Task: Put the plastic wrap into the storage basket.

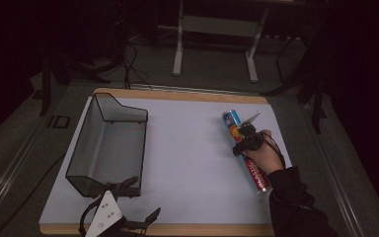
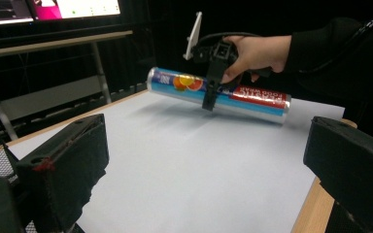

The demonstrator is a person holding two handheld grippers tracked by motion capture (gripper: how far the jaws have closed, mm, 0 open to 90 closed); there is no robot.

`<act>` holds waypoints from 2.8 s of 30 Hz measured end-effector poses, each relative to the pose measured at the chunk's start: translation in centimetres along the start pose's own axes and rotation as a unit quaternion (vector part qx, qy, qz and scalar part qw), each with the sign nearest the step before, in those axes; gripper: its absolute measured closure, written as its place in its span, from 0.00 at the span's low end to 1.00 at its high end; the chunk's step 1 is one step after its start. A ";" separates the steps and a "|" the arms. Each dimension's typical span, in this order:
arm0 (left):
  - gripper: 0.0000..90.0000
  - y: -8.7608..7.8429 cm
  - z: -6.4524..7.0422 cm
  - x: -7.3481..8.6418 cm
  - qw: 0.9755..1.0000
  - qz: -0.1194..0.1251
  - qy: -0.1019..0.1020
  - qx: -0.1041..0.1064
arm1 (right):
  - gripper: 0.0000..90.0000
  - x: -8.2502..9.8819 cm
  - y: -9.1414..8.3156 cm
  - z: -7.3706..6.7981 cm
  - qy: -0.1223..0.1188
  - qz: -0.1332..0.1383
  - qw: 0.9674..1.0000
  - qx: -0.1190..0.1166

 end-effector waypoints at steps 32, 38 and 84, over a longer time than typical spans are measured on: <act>0.03 -0.1 0.0 0.0 1.000 0.003 0.001 0.005 | 0.35 -3.3 -9.3 -8.7 -0.022 0.134 0.987 -0.086; 0.03 0.0 0.2 0.0 1.000 0.002 0.004 0.010 | 0.35 -4.0 -10.6 -10.8 -0.023 0.149 0.982 -0.111; 0.03 -0.5 -0.1 0.1 1.000 0.006 0.005 0.004 | 0.35 -6.6 -9.9 -30.6 -0.009 0.224 0.929 -0.295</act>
Point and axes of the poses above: each handheld gripper's, and its own axes: y roughly forward along the jaws, x roughly out of its underside, z roughly to its right, the point moved 1 cm from there along y, roughly forward along the jaws, and after that the axes turned 13 degrees about y, right-handed, at the moved point
